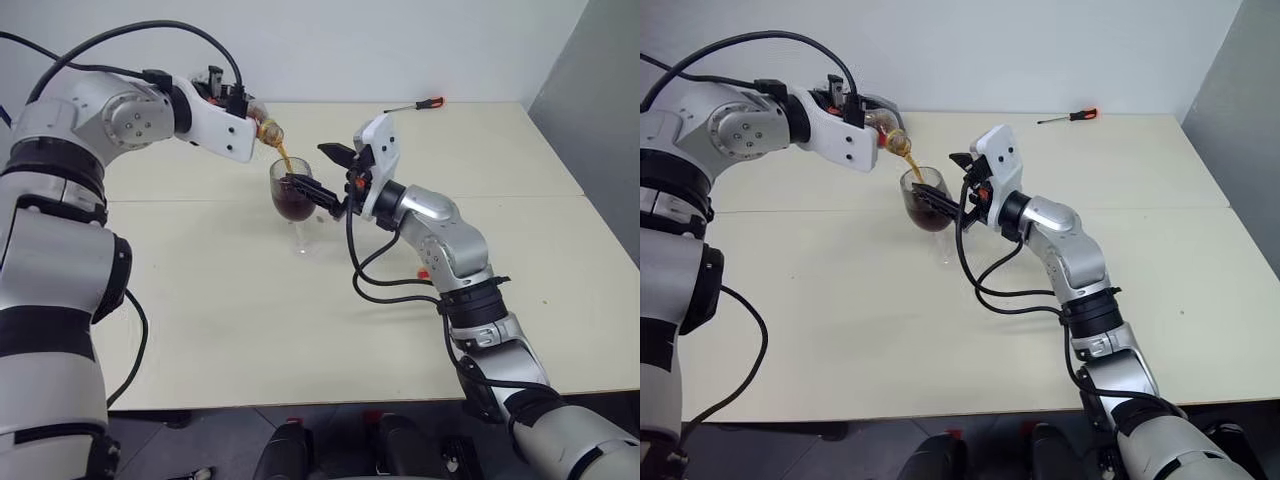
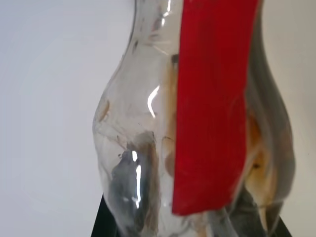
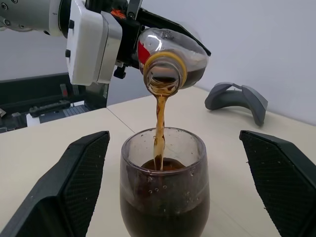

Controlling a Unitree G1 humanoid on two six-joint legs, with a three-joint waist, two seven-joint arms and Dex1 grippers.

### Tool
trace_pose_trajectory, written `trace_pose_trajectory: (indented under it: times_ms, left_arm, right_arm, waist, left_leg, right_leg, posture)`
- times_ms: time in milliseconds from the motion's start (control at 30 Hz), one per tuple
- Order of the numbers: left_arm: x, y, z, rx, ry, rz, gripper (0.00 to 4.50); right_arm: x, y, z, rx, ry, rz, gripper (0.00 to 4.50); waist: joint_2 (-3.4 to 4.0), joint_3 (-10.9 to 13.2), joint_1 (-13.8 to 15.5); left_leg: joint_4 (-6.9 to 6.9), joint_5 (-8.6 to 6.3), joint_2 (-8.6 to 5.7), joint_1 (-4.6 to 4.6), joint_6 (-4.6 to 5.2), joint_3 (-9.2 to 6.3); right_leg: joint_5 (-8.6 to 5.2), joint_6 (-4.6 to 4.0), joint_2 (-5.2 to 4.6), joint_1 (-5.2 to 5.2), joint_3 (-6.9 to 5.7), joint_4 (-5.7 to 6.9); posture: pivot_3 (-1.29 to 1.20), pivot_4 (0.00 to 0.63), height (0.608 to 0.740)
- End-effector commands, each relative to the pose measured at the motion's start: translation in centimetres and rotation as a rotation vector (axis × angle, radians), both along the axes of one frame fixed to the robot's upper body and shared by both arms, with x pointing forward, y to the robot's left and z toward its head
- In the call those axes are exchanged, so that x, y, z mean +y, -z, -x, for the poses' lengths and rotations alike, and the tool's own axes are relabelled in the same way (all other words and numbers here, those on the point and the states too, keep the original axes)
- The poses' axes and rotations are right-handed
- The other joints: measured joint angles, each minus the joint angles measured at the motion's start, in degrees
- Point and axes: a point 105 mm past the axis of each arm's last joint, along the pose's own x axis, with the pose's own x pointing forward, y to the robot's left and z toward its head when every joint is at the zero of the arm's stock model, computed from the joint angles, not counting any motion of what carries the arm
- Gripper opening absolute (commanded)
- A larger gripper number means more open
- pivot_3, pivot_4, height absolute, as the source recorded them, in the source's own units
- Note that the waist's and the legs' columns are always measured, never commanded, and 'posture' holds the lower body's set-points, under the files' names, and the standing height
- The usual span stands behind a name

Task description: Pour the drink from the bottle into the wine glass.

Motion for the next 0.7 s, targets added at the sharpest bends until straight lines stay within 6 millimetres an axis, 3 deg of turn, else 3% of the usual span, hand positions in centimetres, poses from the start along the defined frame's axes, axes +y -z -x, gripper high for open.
trace_pose_trajectory:
  times_ms: [33,233,500,700]
  left_arm:
    - [-0.3,-1.6,0.1,-0.024,0.008,0.108,0.99]
    - [-0.5,-1.0,-0.3,0.073,-0.010,0.316,0.99]
    - [-0.2,-3.0,-0.4,0.147,-0.008,0.682,0.99]
    - [1.7,-3.1,-0.6,0.167,-0.023,0.961,0.99]
  right_arm:
    - [-0.1,-2.1,0.3,-0.074,-0.005,-0.027,4.50]
    - [-0.2,-2.1,0.2,-0.070,-0.001,-0.025,4.50]
    - [-0.4,-1.9,0.4,-0.064,-0.007,-0.019,4.50]
    - [-1.0,-0.7,1.0,-0.049,-0.025,0.001,4.50]
  waist:
    - [0.00,0.00,0.00]
    - [0.00,0.00,-0.13]
    - [0.00,0.00,-0.80]
    - [-0.01,-0.01,-1.02]
  left_leg:
    - [0.00,0.00,0.00,0.00,0.00,0.00]
    - [0.03,0.00,0.01,0.00,0.00,0.01]
    - [0.06,0.01,0.02,-0.01,-0.01,-0.02]
    - [0.10,0.01,0.04,0.02,-0.01,-0.05]
  right_leg:
    - [0.00,0.00,0.00,0.00,0.00,0.00]
    - [0.00,0.00,0.00,0.00,0.00,0.03]
    - [0.00,0.00,0.00,-0.01,-0.01,0.09]
    - [0.00,0.00,0.00,-0.02,0.03,0.19]
  posture:
    - [0.00,0.150,0.740]
    - [0.00,0.150,0.740]
    - [0.00,0.150,0.740]
    - [0.00,0.150,0.740]
